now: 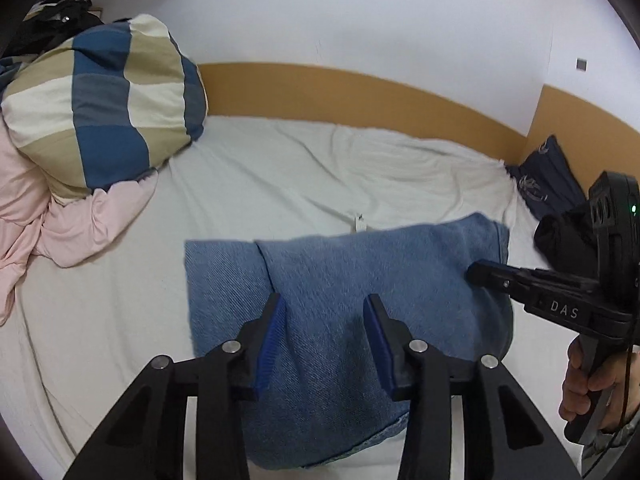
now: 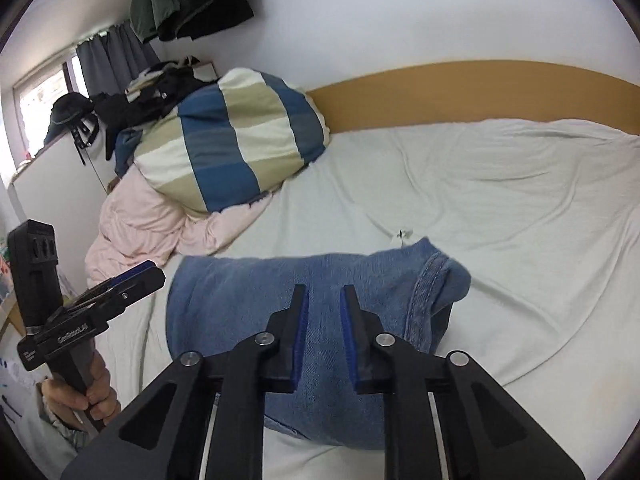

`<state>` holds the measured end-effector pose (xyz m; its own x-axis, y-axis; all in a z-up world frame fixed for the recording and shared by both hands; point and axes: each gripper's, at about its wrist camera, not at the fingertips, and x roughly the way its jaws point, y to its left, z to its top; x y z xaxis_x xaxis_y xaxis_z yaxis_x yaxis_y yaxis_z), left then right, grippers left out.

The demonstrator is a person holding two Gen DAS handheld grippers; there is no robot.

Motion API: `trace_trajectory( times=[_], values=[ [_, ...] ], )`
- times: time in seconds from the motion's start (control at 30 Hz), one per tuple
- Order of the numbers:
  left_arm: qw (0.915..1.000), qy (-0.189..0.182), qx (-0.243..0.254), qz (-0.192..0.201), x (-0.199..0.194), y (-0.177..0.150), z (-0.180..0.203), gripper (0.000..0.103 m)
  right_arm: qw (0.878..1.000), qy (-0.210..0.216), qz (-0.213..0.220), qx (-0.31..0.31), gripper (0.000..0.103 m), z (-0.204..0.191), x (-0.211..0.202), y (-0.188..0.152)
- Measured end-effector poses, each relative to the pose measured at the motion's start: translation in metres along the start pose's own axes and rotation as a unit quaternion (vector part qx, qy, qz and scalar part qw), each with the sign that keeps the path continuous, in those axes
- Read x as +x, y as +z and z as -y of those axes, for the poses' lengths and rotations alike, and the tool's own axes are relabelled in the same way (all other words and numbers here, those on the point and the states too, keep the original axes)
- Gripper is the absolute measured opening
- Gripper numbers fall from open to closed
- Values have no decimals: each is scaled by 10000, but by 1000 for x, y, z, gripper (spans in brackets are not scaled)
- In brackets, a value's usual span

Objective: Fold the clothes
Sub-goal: 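Lower the held bundle onto the sheet with both grippers, then hold the bundle pressed on the sheet with both grippers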

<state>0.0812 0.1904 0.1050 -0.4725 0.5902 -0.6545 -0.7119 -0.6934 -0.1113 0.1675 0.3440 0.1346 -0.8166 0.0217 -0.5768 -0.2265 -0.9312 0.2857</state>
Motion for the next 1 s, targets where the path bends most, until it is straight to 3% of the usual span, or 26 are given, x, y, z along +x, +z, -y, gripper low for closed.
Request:
trace_trajectory(
  times=[0.13,0.3,0.47,0.6,0.9,1.0],
  values=[
    [9996,14,-205,-185,31,-2,-12,44,9971,-427,-600,190,10,10,40,-9],
    [9975,-226,-551,-370,58,1,-30,45,9897,-191,-1121,866,8,43,79,-11],
    [9954,-434,-651,-552,74,5,-38,46,9869,-513,-1458,459,8,38,108,-5],
    [9957,-452,-616,-520,83,6,-39,47,9825,-244,-1741,611,8,52,121,-2],
    [9962,-518,-556,-421,86,5,-41,47,9808,-725,-1806,107,8,40,140,-2],
    [9967,-508,-529,-349,85,3,-40,47,9833,-560,-1712,242,8,46,139,-5]
  ],
)
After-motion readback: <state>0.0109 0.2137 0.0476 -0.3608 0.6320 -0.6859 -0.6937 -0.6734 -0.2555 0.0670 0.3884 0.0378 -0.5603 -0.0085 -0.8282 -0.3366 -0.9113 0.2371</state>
